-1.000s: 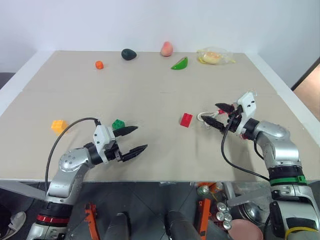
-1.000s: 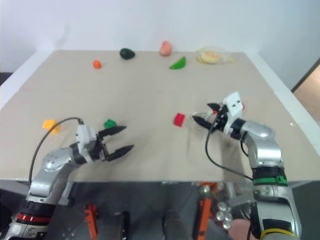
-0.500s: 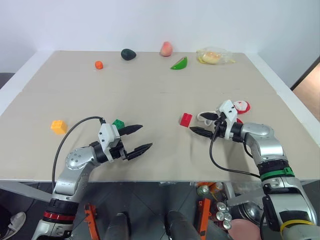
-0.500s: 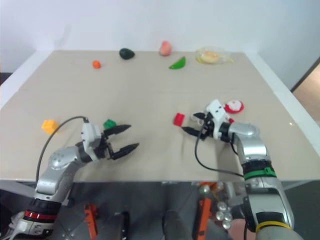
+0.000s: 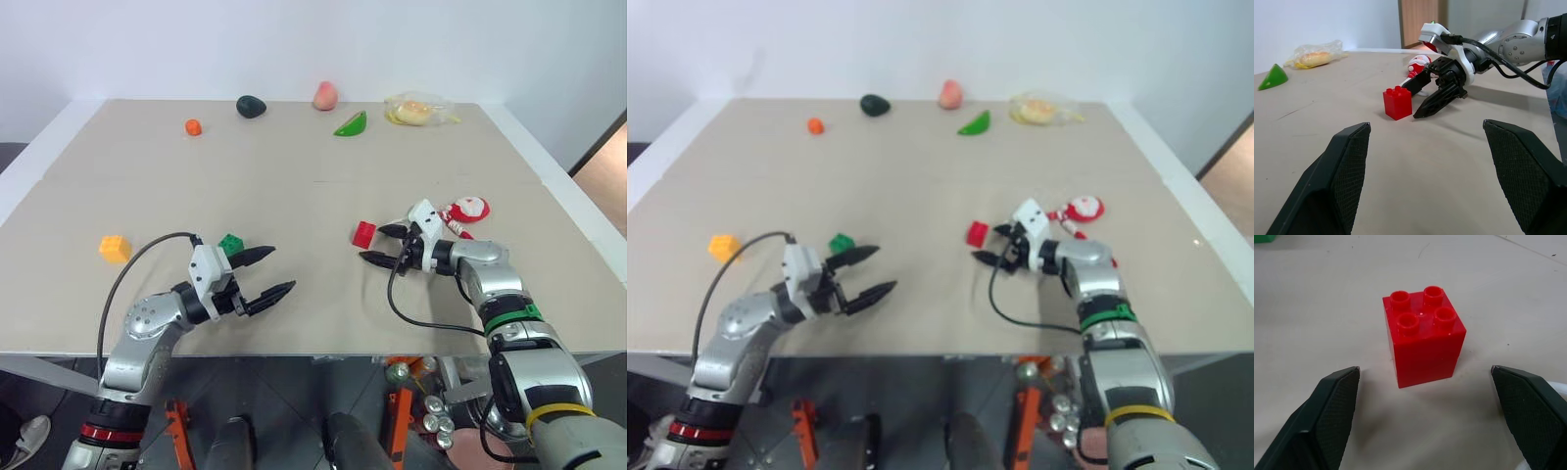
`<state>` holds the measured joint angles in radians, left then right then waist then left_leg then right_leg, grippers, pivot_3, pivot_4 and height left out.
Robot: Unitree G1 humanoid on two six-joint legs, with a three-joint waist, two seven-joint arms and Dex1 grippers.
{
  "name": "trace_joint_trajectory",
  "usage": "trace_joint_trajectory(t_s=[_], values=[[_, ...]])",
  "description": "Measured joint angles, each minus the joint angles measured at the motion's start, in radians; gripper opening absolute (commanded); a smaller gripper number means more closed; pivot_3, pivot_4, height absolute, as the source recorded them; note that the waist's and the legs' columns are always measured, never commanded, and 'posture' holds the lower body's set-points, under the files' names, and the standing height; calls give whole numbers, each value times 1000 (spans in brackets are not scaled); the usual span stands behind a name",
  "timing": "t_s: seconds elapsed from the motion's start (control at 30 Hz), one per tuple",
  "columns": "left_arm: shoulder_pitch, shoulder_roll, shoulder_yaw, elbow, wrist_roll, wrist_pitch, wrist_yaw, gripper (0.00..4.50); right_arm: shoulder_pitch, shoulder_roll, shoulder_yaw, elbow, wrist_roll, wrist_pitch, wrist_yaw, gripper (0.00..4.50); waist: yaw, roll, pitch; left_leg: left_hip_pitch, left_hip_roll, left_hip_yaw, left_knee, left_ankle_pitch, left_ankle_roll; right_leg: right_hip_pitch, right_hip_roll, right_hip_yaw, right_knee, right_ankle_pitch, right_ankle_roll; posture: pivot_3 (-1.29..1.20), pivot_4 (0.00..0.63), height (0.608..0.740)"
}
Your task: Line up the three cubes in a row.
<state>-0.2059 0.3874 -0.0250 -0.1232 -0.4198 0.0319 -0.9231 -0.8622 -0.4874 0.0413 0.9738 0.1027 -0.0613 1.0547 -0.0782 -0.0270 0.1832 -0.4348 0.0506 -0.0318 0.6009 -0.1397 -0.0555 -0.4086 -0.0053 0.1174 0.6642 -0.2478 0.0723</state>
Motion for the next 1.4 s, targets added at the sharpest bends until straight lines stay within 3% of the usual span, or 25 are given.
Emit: trace_joint_trajectory(t_s=[0.13,0.23,0.47,0.7,1.07,1.4], values=[[6,9,3,-14,-3,10,7,3820,-27,16,0,56,-20,-37,-4,4447,-1,0,0,0,0,0,0,0,0,0,0,0,0,0,0,0,150,740],[13,13,4,-15,-4,12,16,3820,-40,21,-1,83,-29,-52,-5,3641,-1,0,0,0,0,0,0,0,0,0,0,0,0,0,0,0,150,740],[21,17,5,-16,-13,12,23,3820,-47,26,-4,104,-29,-70,21,1215,-1,0,0,0,0,0,0,0,0,0,0,0,0,0,0,0,150,740],[22,21,22,-16,-14,12,22,3820,-44,20,-8,101,-28,-62,55,1167,-1,0,0,0,0,0,0,0,0,0,0,0,0,0,0,0,150,740],[95,84,57,-44,-63,30,-25,3820,110,-63,19,-181,-3,21,296,1167,0,0,0,1,0,0,0,0,0,1,0,0,0,-1,-1,0,150,740],[140,112,71,-103,-94,63,-25,3820,140,-63,74,-272,0,16,369,1167,0,0,0,3,1,1,-1,0,0,1,0,0,0,-1,-1,0,150,740]])
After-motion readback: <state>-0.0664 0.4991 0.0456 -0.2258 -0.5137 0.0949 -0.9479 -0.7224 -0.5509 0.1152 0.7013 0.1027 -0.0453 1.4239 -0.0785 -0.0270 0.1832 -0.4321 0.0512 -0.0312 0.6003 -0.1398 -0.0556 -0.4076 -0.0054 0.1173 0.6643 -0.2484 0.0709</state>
